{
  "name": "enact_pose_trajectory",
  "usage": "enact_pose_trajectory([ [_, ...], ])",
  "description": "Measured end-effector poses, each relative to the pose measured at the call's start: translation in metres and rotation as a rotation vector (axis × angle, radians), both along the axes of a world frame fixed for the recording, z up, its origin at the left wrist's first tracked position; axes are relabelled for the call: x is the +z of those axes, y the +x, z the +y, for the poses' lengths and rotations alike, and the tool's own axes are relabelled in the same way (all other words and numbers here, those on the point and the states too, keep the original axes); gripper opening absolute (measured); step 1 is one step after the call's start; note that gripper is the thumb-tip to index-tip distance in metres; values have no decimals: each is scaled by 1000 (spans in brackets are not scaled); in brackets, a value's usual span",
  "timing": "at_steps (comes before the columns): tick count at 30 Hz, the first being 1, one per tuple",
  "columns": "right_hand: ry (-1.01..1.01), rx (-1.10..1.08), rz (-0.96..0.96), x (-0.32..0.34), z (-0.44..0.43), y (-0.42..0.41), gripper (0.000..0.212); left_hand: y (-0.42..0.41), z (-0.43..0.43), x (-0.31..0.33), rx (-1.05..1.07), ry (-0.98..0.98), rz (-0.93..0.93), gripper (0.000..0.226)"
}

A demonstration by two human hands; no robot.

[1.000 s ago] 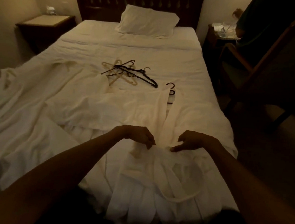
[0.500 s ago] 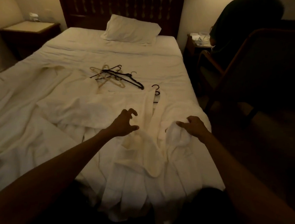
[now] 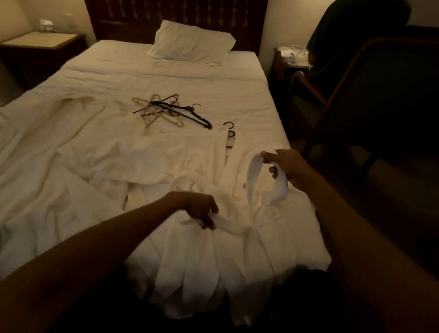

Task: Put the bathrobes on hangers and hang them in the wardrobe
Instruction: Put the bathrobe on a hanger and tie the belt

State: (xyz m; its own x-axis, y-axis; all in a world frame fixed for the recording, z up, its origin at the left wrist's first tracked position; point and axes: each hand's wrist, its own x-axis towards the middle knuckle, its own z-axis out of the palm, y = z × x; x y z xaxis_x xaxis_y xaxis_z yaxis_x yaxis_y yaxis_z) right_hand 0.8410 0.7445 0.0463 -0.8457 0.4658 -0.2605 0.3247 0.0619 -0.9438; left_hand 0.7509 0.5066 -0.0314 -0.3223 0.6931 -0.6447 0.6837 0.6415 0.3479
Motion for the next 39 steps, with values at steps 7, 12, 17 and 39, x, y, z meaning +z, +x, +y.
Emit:
enact_pose_trajectory([
  [7,89,26,65,99,-4,-21,43,-61,-4,197,224,333,17,30],
  [12,179,35,131,171,-23,-44,57,-76,-6,297,349,586,162,32],
  [17,291,5,215,221,-44,-52,45,-74,-16,347,384,791,249,14],
  [39,653,111,487,340,-70,-77,41,-78,-5,390,766,1459,-610,22],
])
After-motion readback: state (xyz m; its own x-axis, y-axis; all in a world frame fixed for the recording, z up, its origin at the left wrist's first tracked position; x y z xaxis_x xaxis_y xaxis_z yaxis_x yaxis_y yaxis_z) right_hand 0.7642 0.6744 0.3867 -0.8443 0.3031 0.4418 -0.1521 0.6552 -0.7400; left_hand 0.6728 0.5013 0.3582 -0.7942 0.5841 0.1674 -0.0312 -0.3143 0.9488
